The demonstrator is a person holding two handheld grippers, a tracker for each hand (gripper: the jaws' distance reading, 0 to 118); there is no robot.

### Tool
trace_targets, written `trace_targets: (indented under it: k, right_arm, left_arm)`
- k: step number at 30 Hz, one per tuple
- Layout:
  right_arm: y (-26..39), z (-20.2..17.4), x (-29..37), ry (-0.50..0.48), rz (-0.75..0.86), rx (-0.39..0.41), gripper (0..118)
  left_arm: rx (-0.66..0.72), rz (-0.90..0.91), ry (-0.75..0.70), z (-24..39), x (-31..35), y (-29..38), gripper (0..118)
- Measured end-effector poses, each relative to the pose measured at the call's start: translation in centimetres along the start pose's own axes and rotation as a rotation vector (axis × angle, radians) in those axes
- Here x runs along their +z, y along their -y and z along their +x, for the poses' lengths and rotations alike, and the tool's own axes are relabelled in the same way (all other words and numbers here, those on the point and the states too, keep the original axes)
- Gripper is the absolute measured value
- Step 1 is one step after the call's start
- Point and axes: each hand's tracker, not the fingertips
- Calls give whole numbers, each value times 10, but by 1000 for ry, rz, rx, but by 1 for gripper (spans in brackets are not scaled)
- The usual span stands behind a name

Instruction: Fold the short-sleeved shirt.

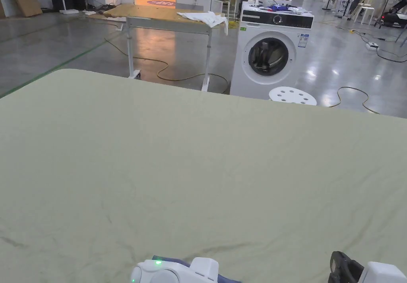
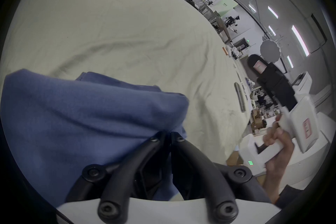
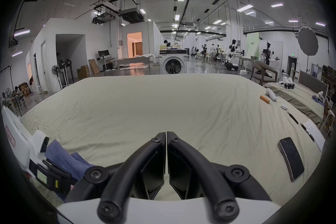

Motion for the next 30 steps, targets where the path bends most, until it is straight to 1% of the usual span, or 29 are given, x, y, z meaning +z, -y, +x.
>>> trace_targets:
  k: [4, 8, 9, 11, 15, 19, 23, 25, 27, 30]
  right_arm:
    - [-2, -2, 1, -3, 6, -1, 0]
    - [-7, -7, 2, -5, 26, 3, 0]
    - [-9, -8, 2, -5, 34, 4, 0]
    - [-16, -12, 2, 4, 58, 3, 0]
    - [-33, -21, -1, 11, 118, -6, 0]
    - [-48, -32, -9, 29, 176, -1, 0]
    - [-61, -40, -14, 55, 224, 0, 0]
    - [-67, -43, -15, 72, 252, 4, 0]
    - [-72, -44, -14, 87, 282, 0, 0]
    - [-79, -45, -11, 106, 315, -3, 0]
  left_arm:
    - [-6, 11, 4, -5, -5, 3, 5]
    - [-2, 21, 22, 1, 15, -3, 5]
    - [-12, 44, 32, 3, 24, -6, 5]
    - [-79, 152, 18, 7, 47, -14, 5]
    - [-171, 414, -120, 4, 93, -29, 5]
    - [-226, 685, -337, -4, 127, -37, 5]
    - [-262, 908, -551, -14, 149, -35, 5]
    - [-284, 997, -650, -19, 157, -34, 5]
    - [-297, 1091, -717, -21, 164, -28, 5]
    - [-307, 1151, -794, -24, 171, -22, 5]
